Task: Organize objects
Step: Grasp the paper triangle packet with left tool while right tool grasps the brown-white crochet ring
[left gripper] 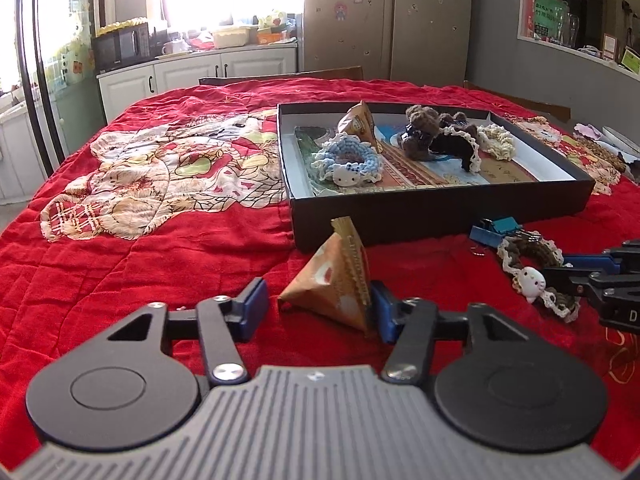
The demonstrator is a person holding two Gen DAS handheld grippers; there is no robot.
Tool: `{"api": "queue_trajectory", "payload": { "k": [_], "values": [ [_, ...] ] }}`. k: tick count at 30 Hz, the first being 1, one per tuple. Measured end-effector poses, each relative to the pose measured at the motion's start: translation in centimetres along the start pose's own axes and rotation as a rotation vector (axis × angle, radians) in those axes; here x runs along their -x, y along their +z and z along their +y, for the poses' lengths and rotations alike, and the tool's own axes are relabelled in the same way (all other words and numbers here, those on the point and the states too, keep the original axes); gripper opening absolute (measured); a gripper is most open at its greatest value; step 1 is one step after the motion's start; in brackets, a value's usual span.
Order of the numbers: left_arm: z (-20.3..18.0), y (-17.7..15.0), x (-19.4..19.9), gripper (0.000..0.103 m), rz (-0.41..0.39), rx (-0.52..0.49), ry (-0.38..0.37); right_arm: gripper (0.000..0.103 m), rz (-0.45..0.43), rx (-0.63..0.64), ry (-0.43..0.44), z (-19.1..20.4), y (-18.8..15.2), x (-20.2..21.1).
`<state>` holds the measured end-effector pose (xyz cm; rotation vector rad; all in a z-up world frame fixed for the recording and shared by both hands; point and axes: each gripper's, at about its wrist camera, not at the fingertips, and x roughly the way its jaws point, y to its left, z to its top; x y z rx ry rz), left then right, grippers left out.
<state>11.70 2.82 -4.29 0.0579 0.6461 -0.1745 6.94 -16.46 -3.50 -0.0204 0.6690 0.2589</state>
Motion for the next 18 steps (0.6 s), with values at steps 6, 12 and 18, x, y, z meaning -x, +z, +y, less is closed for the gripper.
{"api": "queue_trajectory", "payload": {
  "k": [6, 12, 18],
  "values": [
    [-0.3, 0.0, 0.2, 0.05, -0.002, -0.013, 0.01, 0.012, -0.006, 0.001, 0.009, -0.1, -0.1, 0.3],
    [-0.2, 0.0, 0.5, 0.049, -0.001, -0.014, 0.003, 0.011, -0.016, -0.006, 0.022, -0.4, -0.1, 0.9],
    [-0.3, -0.1, 1.1, 0.049, -0.002, -0.022, -0.009, 0.01, -0.032, -0.002, 0.025, -0.6, 0.0, 1.6]
  ]
}}
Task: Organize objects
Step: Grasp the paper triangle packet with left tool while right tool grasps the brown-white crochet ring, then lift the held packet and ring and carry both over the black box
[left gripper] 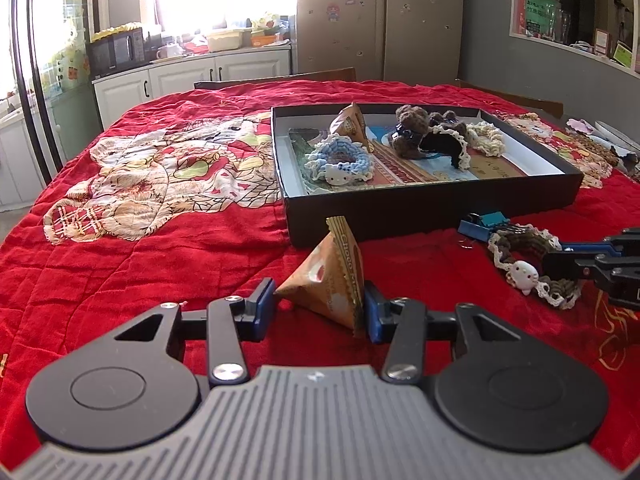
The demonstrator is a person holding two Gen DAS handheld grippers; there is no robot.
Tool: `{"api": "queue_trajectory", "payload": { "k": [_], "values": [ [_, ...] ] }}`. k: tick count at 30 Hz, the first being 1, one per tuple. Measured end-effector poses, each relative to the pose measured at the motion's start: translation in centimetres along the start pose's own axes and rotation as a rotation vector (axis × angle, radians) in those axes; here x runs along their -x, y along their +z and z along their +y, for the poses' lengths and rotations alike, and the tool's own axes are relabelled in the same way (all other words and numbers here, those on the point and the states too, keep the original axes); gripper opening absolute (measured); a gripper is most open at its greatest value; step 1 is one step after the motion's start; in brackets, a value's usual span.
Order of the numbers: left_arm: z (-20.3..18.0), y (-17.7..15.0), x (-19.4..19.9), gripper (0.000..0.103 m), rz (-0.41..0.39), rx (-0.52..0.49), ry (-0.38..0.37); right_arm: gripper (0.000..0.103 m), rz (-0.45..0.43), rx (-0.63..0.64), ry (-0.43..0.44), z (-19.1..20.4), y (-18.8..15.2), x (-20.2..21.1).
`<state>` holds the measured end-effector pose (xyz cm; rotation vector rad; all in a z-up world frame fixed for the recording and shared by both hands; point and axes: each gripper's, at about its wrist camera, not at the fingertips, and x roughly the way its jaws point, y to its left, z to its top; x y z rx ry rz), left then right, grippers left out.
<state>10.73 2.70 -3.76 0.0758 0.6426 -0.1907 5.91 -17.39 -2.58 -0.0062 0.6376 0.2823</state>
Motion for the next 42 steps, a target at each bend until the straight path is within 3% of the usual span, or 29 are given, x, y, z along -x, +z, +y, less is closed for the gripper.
{"api": "queue_trajectory", "payload": {
  "k": [11, 28, 42],
  "values": [
    [-0.8, 0.3, 1.5, 0.049, -0.012, -0.027, -0.023, 0.01, -0.031, 0.029, 0.024, -0.1, 0.4, 2.8],
    [-3.3, 1.6, 5.6, 0.049, -0.1, -0.101, -0.099, 0.01, -0.129, 0.099, 0.043, 0.7, 1.3, 7.5],
    [-4.7, 3.5, 6.5, 0.049, -0.152, -0.124, -0.131, 0.01, -0.183, 0.093, 0.04, 0.7, 2.6, 9.0]
  ]
}}
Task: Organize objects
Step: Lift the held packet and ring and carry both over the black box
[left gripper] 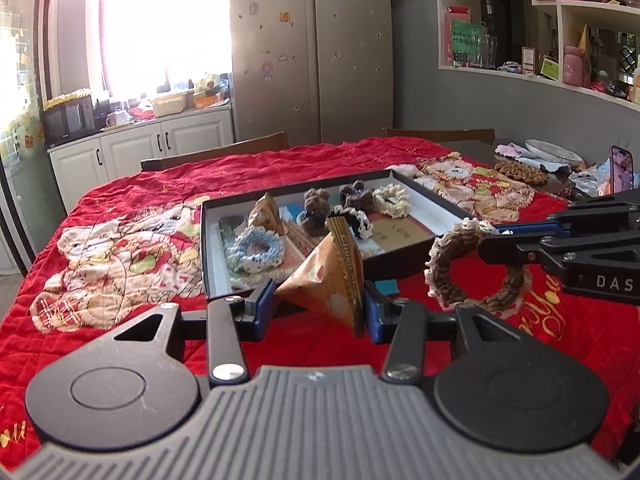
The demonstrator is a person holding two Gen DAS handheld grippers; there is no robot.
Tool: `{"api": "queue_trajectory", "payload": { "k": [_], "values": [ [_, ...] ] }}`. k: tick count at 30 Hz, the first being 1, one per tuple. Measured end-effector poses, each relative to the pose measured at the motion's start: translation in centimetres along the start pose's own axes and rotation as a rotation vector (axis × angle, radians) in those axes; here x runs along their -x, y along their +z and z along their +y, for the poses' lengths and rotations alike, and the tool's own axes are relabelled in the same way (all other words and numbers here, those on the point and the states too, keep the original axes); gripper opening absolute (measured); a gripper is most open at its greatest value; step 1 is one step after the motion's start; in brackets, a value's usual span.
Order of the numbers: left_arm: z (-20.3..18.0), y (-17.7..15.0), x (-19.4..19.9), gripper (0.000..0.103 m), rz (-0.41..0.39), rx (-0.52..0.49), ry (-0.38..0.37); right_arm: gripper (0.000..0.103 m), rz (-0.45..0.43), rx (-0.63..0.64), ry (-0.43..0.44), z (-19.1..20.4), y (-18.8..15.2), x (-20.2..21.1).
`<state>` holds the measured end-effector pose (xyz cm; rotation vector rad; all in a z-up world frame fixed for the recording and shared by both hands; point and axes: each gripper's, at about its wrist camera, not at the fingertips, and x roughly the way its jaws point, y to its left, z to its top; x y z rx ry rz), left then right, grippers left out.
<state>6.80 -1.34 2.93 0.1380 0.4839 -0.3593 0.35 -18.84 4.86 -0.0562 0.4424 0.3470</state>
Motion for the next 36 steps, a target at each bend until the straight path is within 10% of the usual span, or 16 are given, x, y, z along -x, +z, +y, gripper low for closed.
{"api": "queue_trajectory", "payload": {
  "k": [36],
  "values": [
    [2.3, 7.5, -9.4, 0.05, -0.007, 0.06, 0.103, 0.01, -0.072, -0.168, -0.177, -8.7, 7.9, -9.0]
  ]
}}
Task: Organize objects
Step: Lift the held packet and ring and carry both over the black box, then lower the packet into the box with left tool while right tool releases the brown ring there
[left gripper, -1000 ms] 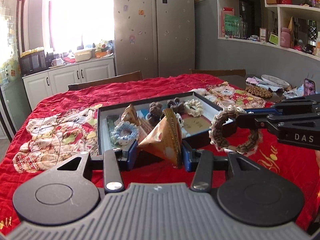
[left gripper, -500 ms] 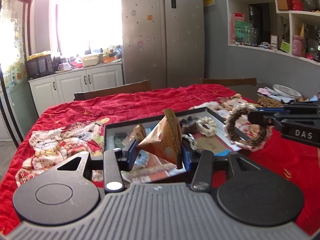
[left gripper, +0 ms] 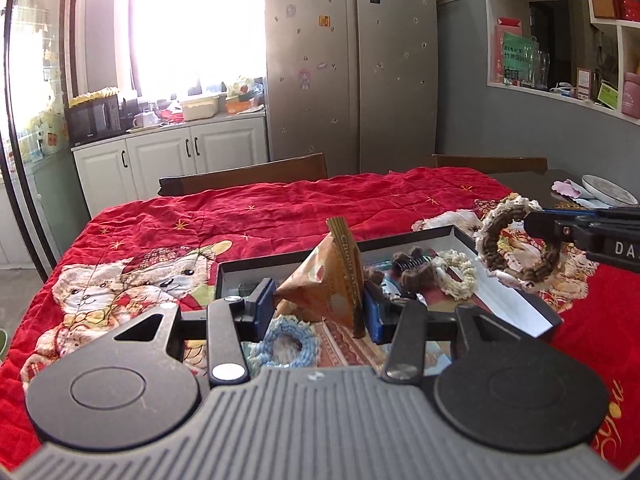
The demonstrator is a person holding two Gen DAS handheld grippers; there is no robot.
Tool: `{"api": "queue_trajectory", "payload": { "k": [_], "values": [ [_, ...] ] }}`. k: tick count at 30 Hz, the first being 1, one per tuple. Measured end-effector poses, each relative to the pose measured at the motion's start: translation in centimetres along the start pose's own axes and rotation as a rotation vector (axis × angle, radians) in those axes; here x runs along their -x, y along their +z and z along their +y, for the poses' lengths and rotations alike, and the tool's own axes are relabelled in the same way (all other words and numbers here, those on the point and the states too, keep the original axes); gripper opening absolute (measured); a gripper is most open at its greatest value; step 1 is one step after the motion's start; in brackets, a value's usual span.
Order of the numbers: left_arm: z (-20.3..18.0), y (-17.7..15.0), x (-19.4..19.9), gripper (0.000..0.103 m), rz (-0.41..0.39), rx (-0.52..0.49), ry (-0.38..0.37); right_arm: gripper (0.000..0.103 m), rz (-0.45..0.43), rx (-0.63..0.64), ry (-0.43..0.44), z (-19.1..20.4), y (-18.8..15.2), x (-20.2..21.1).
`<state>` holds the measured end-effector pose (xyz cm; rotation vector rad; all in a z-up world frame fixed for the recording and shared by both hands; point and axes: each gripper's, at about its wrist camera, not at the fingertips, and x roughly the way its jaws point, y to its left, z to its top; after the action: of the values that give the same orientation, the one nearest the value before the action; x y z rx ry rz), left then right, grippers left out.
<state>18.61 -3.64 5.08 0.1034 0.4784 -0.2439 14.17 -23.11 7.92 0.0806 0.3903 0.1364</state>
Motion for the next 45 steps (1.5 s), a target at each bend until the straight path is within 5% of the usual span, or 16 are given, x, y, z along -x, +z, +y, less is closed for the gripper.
{"api": "queue_trajectory", "payload": {
  "k": [16, 45],
  "values": [
    [-0.8, 0.9, -4.5, 0.05, 0.0, 0.035, 0.011, 0.01, 0.058, -0.103, -0.004, -1.5, -0.6, -7.7],
    [-0.8, -2.1, -8.8, 0.051, 0.1, 0.032, 0.001, 0.011, 0.087, -0.159, 0.036, -2.3, -4.8, -12.7]
  ]
}}
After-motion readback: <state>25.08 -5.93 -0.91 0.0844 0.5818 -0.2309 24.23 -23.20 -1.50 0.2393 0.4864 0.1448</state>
